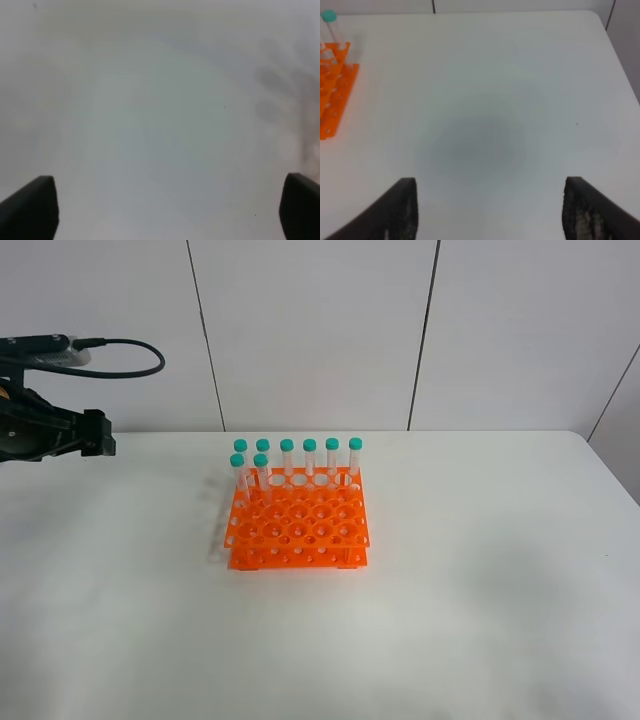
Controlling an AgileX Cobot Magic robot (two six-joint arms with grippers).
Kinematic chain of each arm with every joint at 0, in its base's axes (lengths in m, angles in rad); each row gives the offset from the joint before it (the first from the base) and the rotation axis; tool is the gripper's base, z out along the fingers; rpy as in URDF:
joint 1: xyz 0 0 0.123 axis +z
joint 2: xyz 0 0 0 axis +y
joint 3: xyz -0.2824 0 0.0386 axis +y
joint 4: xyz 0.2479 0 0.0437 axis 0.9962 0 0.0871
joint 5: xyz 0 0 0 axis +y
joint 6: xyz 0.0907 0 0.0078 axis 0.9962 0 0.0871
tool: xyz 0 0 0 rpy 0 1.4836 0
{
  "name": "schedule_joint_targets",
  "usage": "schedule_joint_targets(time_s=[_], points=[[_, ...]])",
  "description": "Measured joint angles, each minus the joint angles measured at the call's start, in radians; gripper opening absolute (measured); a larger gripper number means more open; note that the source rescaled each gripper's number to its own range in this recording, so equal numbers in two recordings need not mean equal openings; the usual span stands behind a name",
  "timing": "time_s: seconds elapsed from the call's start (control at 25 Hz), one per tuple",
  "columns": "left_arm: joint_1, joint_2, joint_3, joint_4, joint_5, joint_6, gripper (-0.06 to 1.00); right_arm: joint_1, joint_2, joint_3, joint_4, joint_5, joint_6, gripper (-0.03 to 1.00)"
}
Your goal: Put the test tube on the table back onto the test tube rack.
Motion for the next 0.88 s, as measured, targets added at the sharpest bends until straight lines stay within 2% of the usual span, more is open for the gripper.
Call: schedule_joint_targets(time_s=[0.12,0.28,0.48,0.56,0.68,0.76,0.88], points=[[0.000,-0.079,0.000,0.041,0.056,0.001,1.00,0.000,0.000,0.000,0.000,0.000,0.000,0.59],[-0.002,-0.207,0.001,0.063,0.207,0.004,1.00,0.000,0.000,0.000,0.000,0.000,0.000,0.59],[-0.060,-0.425,0.001,0.060,0.394,0.005,1.00,0.000,0.000,0.000,0.000,0.000,0.000,0.59],[-0.096,-0.521,0.001,0.038,0.456,0.005,1.00,0.000,0.000,0.000,0.000,0.000,0.000,0.59],[-0.137,-0.660,0.004,-0.038,0.544,0.014,1.00,0.000,0.000,0.000,0.000,0.000,0.000,0.59],[-0.143,-0.752,0.023,-0.092,0.585,0.045,1.00,0.000,0.000,0.000,0.000,0.000,0.000,0.59],[-0.146,-0.882,0.084,-0.125,0.639,0.085,1.00,0.000,0.000,0.000,0.000,0.000,0.000,0.59]])
